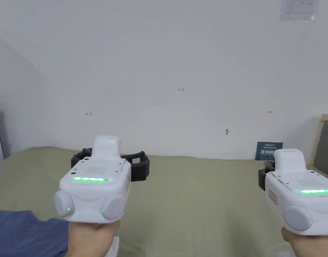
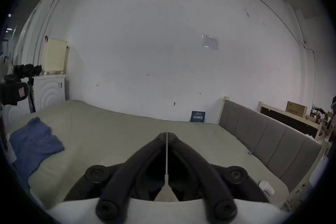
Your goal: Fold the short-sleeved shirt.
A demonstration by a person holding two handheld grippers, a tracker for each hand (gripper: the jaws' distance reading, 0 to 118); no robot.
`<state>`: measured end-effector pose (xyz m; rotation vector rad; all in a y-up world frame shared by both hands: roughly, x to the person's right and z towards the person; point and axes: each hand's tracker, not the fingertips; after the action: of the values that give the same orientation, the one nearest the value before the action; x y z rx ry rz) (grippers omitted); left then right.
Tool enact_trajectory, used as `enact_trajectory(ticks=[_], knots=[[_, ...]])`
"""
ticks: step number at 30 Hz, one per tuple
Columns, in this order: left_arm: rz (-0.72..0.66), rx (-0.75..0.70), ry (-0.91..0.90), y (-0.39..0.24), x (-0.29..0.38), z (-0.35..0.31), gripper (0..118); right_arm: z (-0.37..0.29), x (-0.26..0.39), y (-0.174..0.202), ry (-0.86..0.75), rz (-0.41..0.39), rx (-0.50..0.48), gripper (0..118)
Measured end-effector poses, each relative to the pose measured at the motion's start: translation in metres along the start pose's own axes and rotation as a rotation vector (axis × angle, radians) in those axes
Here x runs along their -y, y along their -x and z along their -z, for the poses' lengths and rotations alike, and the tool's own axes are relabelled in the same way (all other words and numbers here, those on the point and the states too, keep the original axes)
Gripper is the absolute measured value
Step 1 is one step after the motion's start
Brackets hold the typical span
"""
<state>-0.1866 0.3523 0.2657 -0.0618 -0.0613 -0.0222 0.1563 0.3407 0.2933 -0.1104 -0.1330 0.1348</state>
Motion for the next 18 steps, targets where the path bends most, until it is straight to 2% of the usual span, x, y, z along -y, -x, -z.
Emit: enact_trajectory(ticks=[1,2,3,4,6,8,10,12,16,18], knots=[[0.019,-0.007,-0.002,-0.002,0.003,-0.003,64,-0.001,0.003,0.001,-0.002,0.005,-0.004,1],[0.039,-0.022,-0.033,-0.003,0.005,-0.006,6,-0.001,0.006,0.001,-0.001,0.005,-0.013,1],[0.043,-0.056,-0.039,-0.006,0.008,-0.007,0,-0.001,0.007,0.004,0.004,0.008,-0.018,1],[0.032,-0.094,-0.035,-0.007,0.012,-0.008,0,-0.001,0.009,0.007,0.01,0.01,-0.024,1],[-0.036,-0.051,-0.017,0.01,0.013,-0.009,0,-0.003,0.011,0.015,0.017,0.013,-0.052,1],[0.008,-0.091,0.011,0.025,0.012,-0.014,0,-0.006,0.007,0.032,0.008,-0.016,-0.09,0],[0.014,-0.162,-0.02,0.057,0.009,-0.032,0,-0.008,0.004,0.054,-0.007,-0.017,-0.173,0],[-0.007,-0.256,-0.041,0.095,0.011,-0.059,0,-0.01,0.001,0.088,-0.023,-0.029,-0.243,0],[-0.071,-0.417,0.003,0.169,0.027,-0.115,0,-0.018,0.001,0.168,-0.036,-0.038,-0.456,0],[-0.058,-0.497,0.028,0.191,0.039,-0.141,0,-0.024,0.003,0.202,-0.025,-0.021,-0.556,0]])
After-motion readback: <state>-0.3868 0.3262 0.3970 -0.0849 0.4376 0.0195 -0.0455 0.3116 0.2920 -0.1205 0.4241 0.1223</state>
